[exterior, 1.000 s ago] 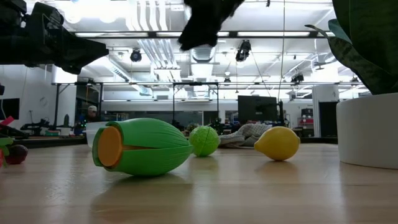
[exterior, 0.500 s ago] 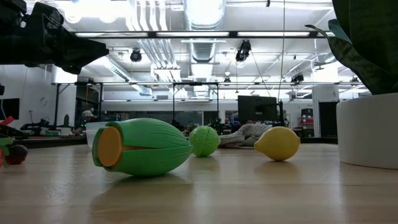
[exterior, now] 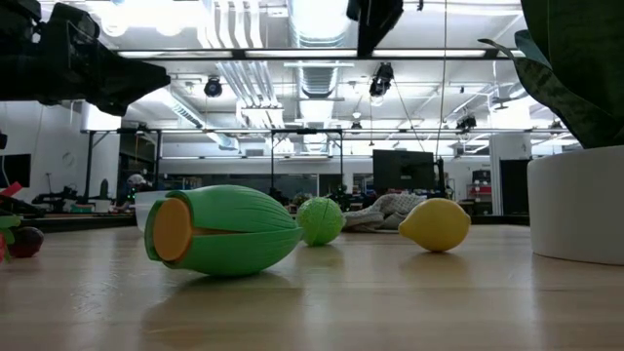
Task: Pick and placing Produce into tupperware
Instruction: Put the yellow lemon into the transparent container
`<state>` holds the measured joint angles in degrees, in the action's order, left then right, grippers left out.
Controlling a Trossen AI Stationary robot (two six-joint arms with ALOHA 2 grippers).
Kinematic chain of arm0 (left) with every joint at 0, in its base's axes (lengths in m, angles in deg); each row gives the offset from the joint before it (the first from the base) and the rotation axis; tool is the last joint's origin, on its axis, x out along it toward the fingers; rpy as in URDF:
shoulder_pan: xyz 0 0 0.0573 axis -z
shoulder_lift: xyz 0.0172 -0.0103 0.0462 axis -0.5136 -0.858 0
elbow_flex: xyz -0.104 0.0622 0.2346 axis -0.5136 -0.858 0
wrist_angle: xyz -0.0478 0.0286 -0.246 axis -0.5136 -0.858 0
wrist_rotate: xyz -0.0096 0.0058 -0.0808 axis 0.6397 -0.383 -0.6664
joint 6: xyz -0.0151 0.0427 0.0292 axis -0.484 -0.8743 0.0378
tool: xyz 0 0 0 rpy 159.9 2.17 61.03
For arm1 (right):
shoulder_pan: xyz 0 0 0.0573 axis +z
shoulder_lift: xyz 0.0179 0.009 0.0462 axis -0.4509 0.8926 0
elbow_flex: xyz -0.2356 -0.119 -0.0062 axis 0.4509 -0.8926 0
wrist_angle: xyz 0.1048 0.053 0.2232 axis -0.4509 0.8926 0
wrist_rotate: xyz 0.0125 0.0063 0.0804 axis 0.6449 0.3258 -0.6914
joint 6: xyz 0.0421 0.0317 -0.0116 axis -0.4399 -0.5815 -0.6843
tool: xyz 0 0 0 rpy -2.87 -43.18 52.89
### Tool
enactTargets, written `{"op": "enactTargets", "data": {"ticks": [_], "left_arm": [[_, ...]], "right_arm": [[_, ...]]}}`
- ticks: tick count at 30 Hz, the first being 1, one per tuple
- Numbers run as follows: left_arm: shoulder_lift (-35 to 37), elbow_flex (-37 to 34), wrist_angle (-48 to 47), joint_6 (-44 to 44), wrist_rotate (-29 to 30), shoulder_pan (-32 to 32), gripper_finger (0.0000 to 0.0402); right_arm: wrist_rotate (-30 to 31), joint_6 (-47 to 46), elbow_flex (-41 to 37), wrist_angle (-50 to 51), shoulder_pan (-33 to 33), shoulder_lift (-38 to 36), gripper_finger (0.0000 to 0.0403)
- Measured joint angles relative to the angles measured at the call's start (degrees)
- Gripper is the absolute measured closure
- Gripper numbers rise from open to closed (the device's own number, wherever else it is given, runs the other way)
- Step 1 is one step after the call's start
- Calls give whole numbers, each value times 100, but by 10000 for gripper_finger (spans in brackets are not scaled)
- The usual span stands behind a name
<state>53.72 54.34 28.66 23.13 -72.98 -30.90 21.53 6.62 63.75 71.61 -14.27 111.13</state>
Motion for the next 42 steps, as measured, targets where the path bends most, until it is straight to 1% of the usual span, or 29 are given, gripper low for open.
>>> {"op": "enactTargets", "data": {"ticks": [4,12,16,20,25,34,42], "left_arm": [[-3,0,-3,1,4,1,275],[3,0,-9,1,7,1,275],[0,0,-9,2,9,0,275],[3,0,-12,4,9,-1,275],[-1,0,-16,4,9,1,275],[-1,0,-16,4,9,0,275],[1,0,-15,4,9,0,275]], "right_arm": [[-136,42,213,381,57,505,127],[-197,46,216,1153,92,1299,124],[-199,23,179,1087,114,1524,126],[-196,47,93,998,165,1611,128],[-195,20,-174,503,224,1612,124],[-198,-107,-683,278,260,1601,127],[-346,-147,-1062,-190,280,1601,123]]}}
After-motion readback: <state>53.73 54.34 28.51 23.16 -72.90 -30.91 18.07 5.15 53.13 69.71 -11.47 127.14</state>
